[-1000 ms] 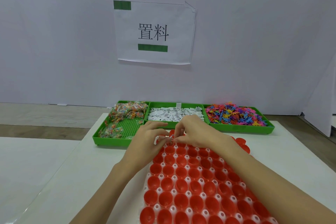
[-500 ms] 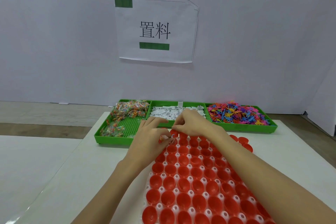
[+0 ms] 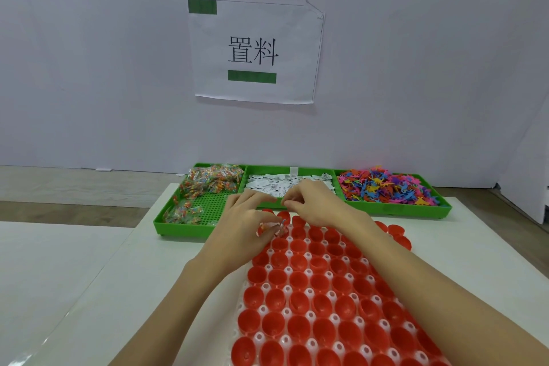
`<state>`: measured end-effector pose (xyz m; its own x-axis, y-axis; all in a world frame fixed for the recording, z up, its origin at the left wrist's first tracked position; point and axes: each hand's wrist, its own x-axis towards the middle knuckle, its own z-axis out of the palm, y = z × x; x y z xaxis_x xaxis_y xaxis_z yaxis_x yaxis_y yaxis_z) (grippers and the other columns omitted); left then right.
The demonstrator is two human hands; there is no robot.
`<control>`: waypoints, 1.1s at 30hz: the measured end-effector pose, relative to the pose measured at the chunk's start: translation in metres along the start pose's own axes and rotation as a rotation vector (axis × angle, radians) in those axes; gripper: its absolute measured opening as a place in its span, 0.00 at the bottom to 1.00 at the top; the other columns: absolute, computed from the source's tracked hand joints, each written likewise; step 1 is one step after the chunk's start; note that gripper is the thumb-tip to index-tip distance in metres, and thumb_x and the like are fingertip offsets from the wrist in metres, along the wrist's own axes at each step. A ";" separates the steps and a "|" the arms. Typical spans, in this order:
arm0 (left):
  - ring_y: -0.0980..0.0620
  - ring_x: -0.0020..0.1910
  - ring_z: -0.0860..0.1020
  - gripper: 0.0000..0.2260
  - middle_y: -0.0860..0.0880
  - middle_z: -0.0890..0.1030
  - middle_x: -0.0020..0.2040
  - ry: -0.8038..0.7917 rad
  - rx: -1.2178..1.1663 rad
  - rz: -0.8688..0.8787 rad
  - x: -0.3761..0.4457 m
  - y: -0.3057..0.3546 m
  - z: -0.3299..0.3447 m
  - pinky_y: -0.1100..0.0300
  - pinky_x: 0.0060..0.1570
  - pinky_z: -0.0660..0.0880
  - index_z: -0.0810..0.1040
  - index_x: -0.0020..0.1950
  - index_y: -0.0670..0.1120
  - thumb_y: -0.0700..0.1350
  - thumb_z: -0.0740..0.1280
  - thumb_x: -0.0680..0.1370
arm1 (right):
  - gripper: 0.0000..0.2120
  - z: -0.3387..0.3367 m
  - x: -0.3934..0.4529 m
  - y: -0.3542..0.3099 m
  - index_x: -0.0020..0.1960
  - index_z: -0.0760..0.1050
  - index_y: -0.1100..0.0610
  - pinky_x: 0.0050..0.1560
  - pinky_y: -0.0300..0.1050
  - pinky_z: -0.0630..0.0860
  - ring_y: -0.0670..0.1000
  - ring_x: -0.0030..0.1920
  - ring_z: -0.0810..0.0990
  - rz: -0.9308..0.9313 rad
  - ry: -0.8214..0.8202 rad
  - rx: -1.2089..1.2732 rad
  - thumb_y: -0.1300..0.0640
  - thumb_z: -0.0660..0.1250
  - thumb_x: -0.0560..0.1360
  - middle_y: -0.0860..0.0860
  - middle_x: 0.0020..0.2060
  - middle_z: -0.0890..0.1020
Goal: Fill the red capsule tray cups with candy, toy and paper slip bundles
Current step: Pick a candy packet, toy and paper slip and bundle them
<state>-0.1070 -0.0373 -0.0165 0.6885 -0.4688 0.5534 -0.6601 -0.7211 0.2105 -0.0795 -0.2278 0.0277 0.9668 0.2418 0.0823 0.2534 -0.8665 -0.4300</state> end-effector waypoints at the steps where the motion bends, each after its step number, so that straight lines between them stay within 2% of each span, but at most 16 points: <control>1: 0.53 0.68 0.72 0.07 0.56 0.79 0.65 -0.001 -0.014 0.001 0.000 0.000 0.000 0.54 0.65 0.63 0.88 0.54 0.55 0.50 0.72 0.79 | 0.11 -0.001 -0.001 0.000 0.60 0.83 0.54 0.50 0.38 0.72 0.45 0.47 0.78 -0.002 0.022 0.008 0.57 0.65 0.83 0.53 0.56 0.85; 5: 0.52 0.65 0.73 0.09 0.55 0.80 0.62 0.032 -0.077 -0.033 -0.001 -0.003 -0.001 0.54 0.63 0.64 0.87 0.54 0.52 0.42 0.70 0.78 | 0.11 -0.005 -0.010 -0.001 0.59 0.84 0.52 0.50 0.36 0.72 0.45 0.48 0.78 -0.041 0.067 0.016 0.58 0.65 0.83 0.52 0.56 0.84; 9: 0.50 0.56 0.77 0.09 0.52 0.82 0.52 0.161 -0.129 -0.120 0.000 -0.011 -0.002 0.52 0.59 0.72 0.87 0.52 0.46 0.35 0.70 0.77 | 0.09 -0.009 -0.023 -0.003 0.56 0.84 0.50 0.41 0.26 0.68 0.40 0.44 0.78 -0.148 0.083 -0.007 0.60 0.67 0.81 0.47 0.52 0.84; 12: 0.53 0.53 0.76 0.06 0.53 0.80 0.48 0.186 -0.158 -0.157 -0.001 -0.012 -0.002 0.60 0.55 0.72 0.86 0.52 0.46 0.38 0.72 0.77 | 0.09 -0.009 -0.031 -0.004 0.55 0.85 0.49 0.43 0.28 0.68 0.37 0.43 0.75 -0.221 0.030 -0.031 0.58 0.70 0.79 0.43 0.49 0.81; 14: 0.56 0.51 0.75 0.04 0.57 0.79 0.46 0.166 -0.187 -0.157 -0.002 -0.011 -0.003 0.68 0.52 0.68 0.85 0.51 0.48 0.41 0.74 0.77 | 0.10 -0.005 -0.032 -0.005 0.58 0.85 0.50 0.45 0.29 0.66 0.39 0.45 0.74 -0.244 0.012 -0.077 0.58 0.69 0.80 0.45 0.50 0.81; 16: 0.57 0.48 0.74 0.03 0.59 0.77 0.44 0.138 -0.218 -0.141 -0.002 -0.008 -0.004 0.69 0.49 0.68 0.85 0.48 0.50 0.43 0.75 0.76 | 0.10 -0.001 -0.032 -0.006 0.59 0.84 0.51 0.43 0.27 0.65 0.41 0.46 0.73 -0.256 0.015 -0.115 0.59 0.67 0.81 0.47 0.51 0.82; 19: 0.58 0.46 0.72 0.02 0.57 0.76 0.42 0.094 -0.240 -0.123 -0.002 -0.002 -0.004 0.66 0.46 0.66 0.86 0.44 0.52 0.48 0.77 0.74 | 0.09 0.004 -0.030 -0.008 0.58 0.84 0.53 0.40 0.22 0.65 0.39 0.42 0.72 -0.255 0.021 -0.136 0.59 0.67 0.81 0.49 0.50 0.84; 22: 0.57 0.46 0.71 0.05 0.55 0.76 0.42 0.062 -0.226 -0.140 0.000 0.003 -0.004 0.66 0.47 0.64 0.87 0.43 0.53 0.52 0.78 0.72 | 0.08 0.006 -0.027 -0.010 0.56 0.85 0.54 0.39 0.23 0.65 0.39 0.42 0.71 -0.265 0.025 -0.163 0.60 0.67 0.81 0.47 0.46 0.83; 25: 0.54 0.45 0.72 0.05 0.54 0.77 0.41 0.043 -0.199 -0.146 0.000 0.004 -0.002 0.64 0.47 0.64 0.87 0.44 0.53 0.52 0.79 0.71 | 0.08 0.007 -0.024 -0.014 0.54 0.85 0.54 0.43 0.26 0.64 0.43 0.45 0.71 -0.290 0.014 -0.201 0.60 0.67 0.81 0.41 0.39 0.74; 27: 0.54 0.45 0.72 0.04 0.54 0.78 0.41 0.043 -0.189 -0.155 0.000 0.005 0.000 0.62 0.47 0.65 0.87 0.44 0.54 0.50 0.79 0.71 | 0.08 0.007 -0.022 -0.014 0.54 0.84 0.54 0.48 0.34 0.63 0.45 0.47 0.69 -0.292 0.006 -0.245 0.60 0.66 0.81 0.44 0.42 0.72; 29: 0.54 0.44 0.71 0.03 0.54 0.78 0.41 0.052 -0.188 -0.160 0.000 0.005 0.001 0.61 0.47 0.66 0.87 0.43 0.54 0.49 0.79 0.71 | 0.09 0.009 -0.021 -0.014 0.54 0.83 0.54 0.48 0.40 0.63 0.47 0.48 0.68 -0.292 -0.020 -0.294 0.61 0.63 0.82 0.46 0.42 0.69; 33: 0.52 0.43 0.71 0.05 0.54 0.77 0.39 0.081 -0.174 -0.180 0.000 0.005 0.005 0.59 0.46 0.67 0.85 0.39 0.51 0.47 0.81 0.70 | 0.12 0.014 -0.018 -0.019 0.54 0.82 0.55 0.46 0.42 0.63 0.53 0.51 0.72 -0.304 -0.050 -0.399 0.66 0.62 0.82 0.50 0.44 0.69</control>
<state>-0.1093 -0.0434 -0.0195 0.7776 -0.2937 0.5559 -0.5761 -0.6871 0.4428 -0.1021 -0.2101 0.0219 0.8469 0.5216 0.1033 0.5257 -0.8505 -0.0152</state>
